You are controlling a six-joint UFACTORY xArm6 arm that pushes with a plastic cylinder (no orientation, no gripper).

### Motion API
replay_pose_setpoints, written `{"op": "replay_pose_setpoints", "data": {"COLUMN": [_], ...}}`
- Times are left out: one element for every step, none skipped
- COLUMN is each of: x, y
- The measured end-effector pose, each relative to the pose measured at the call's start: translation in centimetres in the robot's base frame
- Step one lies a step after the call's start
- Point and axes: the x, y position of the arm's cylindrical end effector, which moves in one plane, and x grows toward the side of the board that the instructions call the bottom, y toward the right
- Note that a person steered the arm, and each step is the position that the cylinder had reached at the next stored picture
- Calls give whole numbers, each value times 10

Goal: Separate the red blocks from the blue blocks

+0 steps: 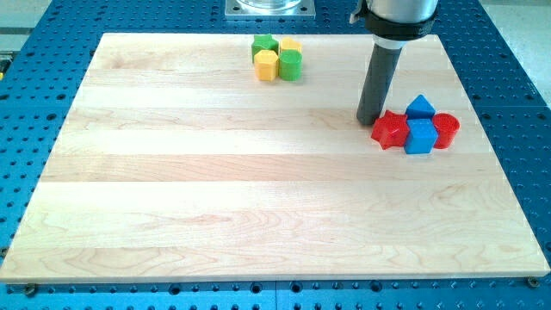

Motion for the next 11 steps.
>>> {"op": "replay_pose_setpoints", "data": {"x": [-72,-71,-36,23,36,37,37,41,48,48,48], "y": [5,100,182,199,154,106,58,4,-54,-95,-92]}}
